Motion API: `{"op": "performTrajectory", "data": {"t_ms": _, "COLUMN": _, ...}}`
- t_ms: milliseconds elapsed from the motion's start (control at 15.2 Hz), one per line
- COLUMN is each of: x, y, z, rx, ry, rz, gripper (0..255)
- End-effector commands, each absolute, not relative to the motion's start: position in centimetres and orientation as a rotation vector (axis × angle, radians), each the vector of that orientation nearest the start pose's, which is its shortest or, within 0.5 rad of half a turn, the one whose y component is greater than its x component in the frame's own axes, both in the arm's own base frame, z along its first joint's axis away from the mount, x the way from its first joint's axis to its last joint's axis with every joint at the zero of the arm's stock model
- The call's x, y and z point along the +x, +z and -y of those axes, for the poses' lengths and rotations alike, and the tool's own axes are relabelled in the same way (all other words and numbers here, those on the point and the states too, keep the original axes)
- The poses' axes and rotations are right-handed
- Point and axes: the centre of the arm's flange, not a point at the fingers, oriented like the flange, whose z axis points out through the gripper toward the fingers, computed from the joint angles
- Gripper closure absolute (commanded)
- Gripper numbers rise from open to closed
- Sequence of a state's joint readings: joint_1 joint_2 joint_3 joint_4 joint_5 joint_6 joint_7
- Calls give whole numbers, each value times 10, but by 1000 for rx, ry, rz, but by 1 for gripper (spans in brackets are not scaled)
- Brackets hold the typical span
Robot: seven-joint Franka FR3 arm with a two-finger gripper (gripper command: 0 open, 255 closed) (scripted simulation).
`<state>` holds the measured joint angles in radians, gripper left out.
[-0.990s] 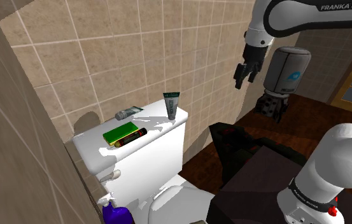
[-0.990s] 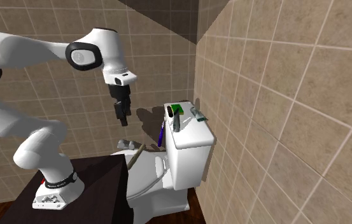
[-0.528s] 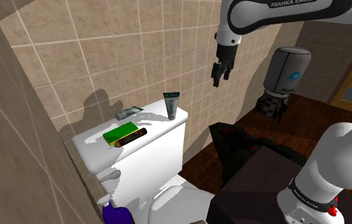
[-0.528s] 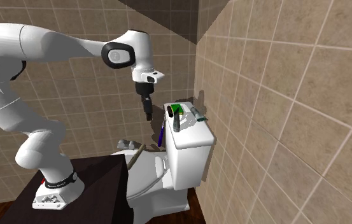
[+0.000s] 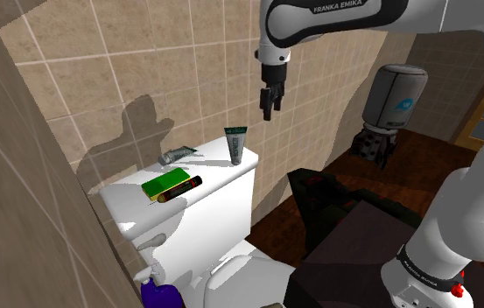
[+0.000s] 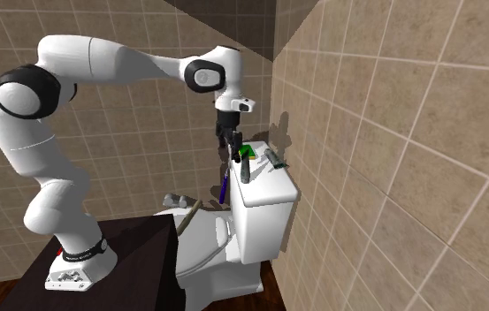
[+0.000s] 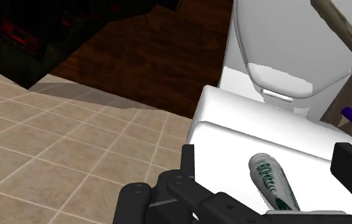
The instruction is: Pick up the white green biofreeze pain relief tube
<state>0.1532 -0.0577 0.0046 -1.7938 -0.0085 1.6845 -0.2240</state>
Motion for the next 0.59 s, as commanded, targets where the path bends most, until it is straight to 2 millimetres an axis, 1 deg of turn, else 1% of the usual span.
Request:
{"op": "performTrajectory", "data": {"t_ms": 0, "x": 556, "y": 553, "z": -105, "rx": -3064, "ry": 106, "rz": 690, "gripper": 0}}
{"op": "performTrajectory", "data": {"t_ms": 264, "x": 593, "y": 543, "z": -146, "rx": -3007, "ry": 155, "rz": 863, "gripper": 0}}
{"op": "performTrajectory", "data": {"t_ms": 330, "x": 594, "y": 543, "z": -148, "rx": -3004, "ry": 157, "rz": 871, "gripper": 0}}
{"op": "performTrajectory", "data": {"t_ms": 528, "x": 594, "y": 527, "z": -148, "rx": -3004, "ry": 157, "rz": 871, "gripper": 0}}
